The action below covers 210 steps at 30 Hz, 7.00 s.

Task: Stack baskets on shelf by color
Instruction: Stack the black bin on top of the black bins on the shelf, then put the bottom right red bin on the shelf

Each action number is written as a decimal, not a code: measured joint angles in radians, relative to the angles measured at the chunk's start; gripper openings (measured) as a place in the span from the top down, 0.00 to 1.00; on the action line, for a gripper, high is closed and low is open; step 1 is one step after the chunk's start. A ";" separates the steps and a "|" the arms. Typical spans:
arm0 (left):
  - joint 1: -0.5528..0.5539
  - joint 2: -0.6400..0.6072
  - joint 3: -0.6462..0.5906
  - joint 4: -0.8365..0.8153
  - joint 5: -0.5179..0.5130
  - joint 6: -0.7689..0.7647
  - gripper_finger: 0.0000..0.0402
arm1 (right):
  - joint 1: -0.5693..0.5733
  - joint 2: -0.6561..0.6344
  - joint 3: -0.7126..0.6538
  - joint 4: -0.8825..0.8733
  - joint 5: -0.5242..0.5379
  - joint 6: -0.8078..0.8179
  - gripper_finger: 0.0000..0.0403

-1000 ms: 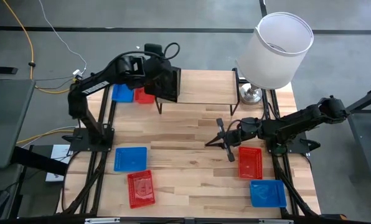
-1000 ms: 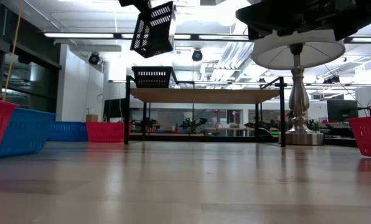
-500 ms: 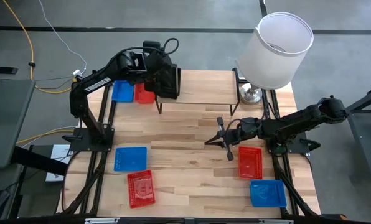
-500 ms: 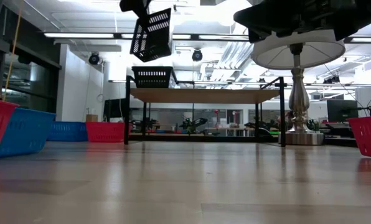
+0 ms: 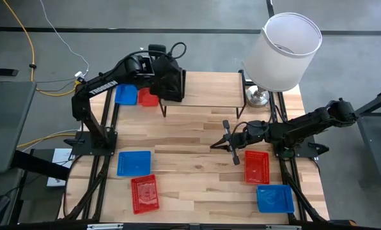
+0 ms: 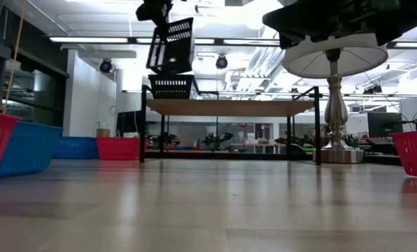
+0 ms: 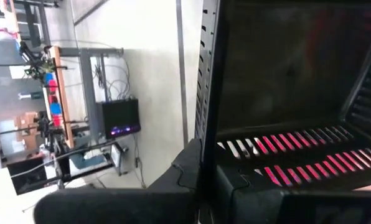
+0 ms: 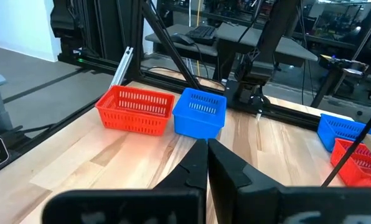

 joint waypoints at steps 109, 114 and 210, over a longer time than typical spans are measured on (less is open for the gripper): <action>-0.287 -0.396 -1.008 0.857 0.331 -0.604 1.00 | 0.001 0.001 -0.001 -0.005 0.024 -0.007 1.00; -0.268 -0.390 -1.052 0.934 0.329 -0.613 1.00 | 0.001 0.001 -0.001 -0.005 0.024 -0.011 1.00; -0.618 -0.954 -1.677 1.756 0.204 -0.453 1.00 | 0.367 0.048 0.463 -1.727 0.360 1.101 0.64</action>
